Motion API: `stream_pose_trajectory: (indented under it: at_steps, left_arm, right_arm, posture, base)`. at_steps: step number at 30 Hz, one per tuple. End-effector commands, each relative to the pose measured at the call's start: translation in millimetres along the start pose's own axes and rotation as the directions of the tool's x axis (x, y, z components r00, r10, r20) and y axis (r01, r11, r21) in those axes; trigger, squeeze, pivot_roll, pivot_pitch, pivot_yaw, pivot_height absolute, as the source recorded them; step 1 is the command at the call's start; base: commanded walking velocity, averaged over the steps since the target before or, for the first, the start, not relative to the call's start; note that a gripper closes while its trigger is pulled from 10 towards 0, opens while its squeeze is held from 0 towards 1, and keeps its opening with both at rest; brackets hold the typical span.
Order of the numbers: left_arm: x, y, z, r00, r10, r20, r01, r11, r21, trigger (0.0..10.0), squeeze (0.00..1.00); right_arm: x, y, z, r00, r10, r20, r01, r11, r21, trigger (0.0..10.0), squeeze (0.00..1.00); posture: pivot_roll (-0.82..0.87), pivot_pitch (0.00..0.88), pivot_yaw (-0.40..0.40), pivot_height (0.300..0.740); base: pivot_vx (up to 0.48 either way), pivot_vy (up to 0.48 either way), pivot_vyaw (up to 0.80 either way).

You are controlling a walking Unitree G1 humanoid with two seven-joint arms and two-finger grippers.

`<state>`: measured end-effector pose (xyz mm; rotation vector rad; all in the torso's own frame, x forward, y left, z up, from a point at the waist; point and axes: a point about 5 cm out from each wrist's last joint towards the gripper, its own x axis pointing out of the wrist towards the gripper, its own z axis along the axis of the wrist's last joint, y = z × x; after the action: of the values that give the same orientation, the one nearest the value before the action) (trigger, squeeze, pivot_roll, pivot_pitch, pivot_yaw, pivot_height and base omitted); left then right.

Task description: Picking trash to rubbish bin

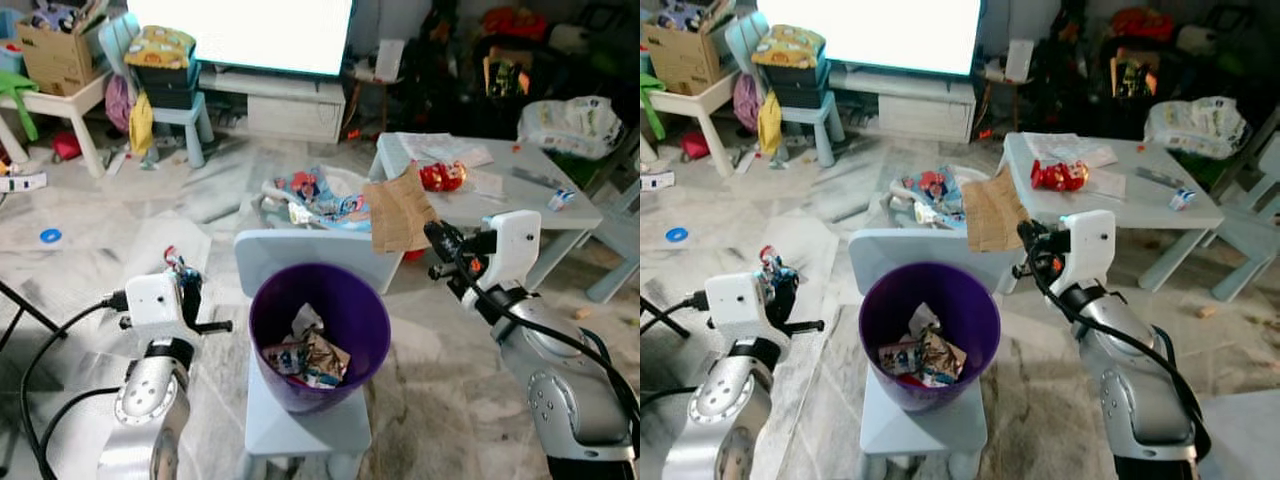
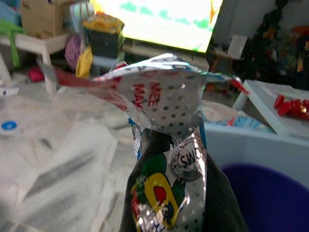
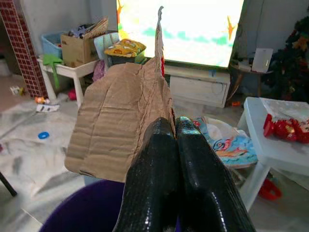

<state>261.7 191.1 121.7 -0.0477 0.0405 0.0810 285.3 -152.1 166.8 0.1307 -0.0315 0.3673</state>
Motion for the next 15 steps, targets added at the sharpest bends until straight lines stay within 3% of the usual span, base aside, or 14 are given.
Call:
stream_pose_trajectory:
  at_steps: [1, 4, 5, 6, 7, 12, 15]
  left_arm:
    - [5.9, -4.3, 1, 0.999, -0.030, 0.025, 0.030, 0.999, 0.013, 0.6, 0.00]
    - [13.5, -0.4, 1, 0.998, -0.037, 0.057, 0.035, 0.999, 0.033, 1.1, 0.00]
    - [17.0, 1.6, -1, 0.998, -0.034, 0.056, 0.032, 0.999, 0.040, 0.4, 0.00]
    - [19.2, 2.9, -2, 0.998, -0.032, 0.054, 0.030, 0.999, 0.045, 0.4, 0.00]
    - [24.6, 5.0, -4, 0.999, -0.027, 0.047, 0.025, 0.998, 0.050, 0.0, 0.00]
    - [37.4, 2.2, -9, 0.999, -0.040, 0.024, 0.039, 0.998, 0.039, 0.0, 0.00]
    - [47.4, -8.2, -18, 0.995, -0.095, -0.027, 0.096, 0.995, 0.030, 0.6, 0.00]
  right_arm:
    - [4.0, -3.3, -3, 1.000, -0.022, 0.002, 0.022, 1.000, 0.019, 0.0, 0.00]
    - [10.6, -3.9, -12, 0.998, -0.058, -0.012, 0.059, 0.996, 0.069, 0.0, 0.00]
    - [12.4, -3.9, -14, 0.998, -0.069, -0.016, 0.070, 0.994, 0.082, 0.0, 0.00]
    - [13.5, -3.8, -15, 0.997, -0.075, -0.018, 0.076, 0.993, 0.089, 0.0, 0.00]
    - [14.1, -2.2, -14, 0.997, -0.074, -0.016, 0.075, 0.994, 0.085, 0.0, 0.00]
    - [8.8, 0.1, -10, 0.999, -0.051, -0.009, 0.052, 0.998, 0.046, 0.0, 0.00]
    - [1.4, -5.1, -7, 0.998, -0.063, -0.018, 0.064, 0.998, 0.029, 0.0, 0.00]
  posture:
    - [0.12, 0.061, -0.145, 0.740]
    - [0.12, 0.064, -0.138, 0.740]
    - [0.12, 0.064, -0.136, 0.740]
    - [0.12, 0.064, -0.136, 0.740]
    - [0.12, 0.069, -0.134, 0.740]
    - [0.09, 0.075, -0.139, 0.740]
    - [0.06, 0.081, -0.143, 0.740]
  base:
    - [0.000, 0.000, 0.00]
    - [0.000, 0.000, 0.00]
    - [0.000, 0.000, 0.00]
    - [0.000, 0.000, 0.00]
    - [0.000, 0.000, 0.00]
    - [0.000, 0.000, 0.00]
    - [0.000, 0.000, 0.00]
